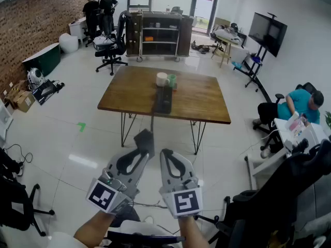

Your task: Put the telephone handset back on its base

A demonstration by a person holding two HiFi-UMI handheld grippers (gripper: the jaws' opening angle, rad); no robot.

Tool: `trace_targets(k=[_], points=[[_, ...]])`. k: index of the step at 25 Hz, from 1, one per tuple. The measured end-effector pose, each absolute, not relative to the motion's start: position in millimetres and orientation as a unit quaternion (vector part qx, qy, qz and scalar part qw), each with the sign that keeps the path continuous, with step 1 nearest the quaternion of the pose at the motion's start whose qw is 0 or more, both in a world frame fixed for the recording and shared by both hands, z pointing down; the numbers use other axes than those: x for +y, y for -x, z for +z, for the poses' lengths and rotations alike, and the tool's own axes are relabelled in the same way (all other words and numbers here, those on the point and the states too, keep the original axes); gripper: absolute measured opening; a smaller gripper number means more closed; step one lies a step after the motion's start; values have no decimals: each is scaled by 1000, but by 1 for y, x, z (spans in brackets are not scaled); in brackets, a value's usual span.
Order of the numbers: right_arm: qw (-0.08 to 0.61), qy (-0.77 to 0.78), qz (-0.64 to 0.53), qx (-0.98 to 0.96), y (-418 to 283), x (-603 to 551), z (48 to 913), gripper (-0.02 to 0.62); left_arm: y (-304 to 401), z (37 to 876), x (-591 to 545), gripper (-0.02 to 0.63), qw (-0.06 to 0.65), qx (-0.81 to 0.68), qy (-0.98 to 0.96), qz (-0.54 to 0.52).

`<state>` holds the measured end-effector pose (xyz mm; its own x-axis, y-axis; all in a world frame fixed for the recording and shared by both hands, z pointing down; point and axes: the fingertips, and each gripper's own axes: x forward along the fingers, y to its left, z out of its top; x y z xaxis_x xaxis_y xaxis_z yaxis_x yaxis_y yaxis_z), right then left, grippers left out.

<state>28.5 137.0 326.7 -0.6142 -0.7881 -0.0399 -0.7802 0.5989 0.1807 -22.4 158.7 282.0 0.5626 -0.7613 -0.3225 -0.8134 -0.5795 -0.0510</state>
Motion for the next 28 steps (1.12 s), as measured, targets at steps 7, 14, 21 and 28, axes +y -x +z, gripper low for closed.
trace_targets(k=[7,14,21,28], points=[[21,-445,-90,-891,-35,136,326,0,18,280,158,67,99,447,879,133],[29,-447,-89,-890,-40,125,330,0,15,284,144,67,91,446,880,137],[33,-454,-89,-886,-50,107,332,0,9,288,123,67,86,442,882,141],[39,-454,-88,-886,-47,83,335,0,10,295,98,67,71,435,886,142]])
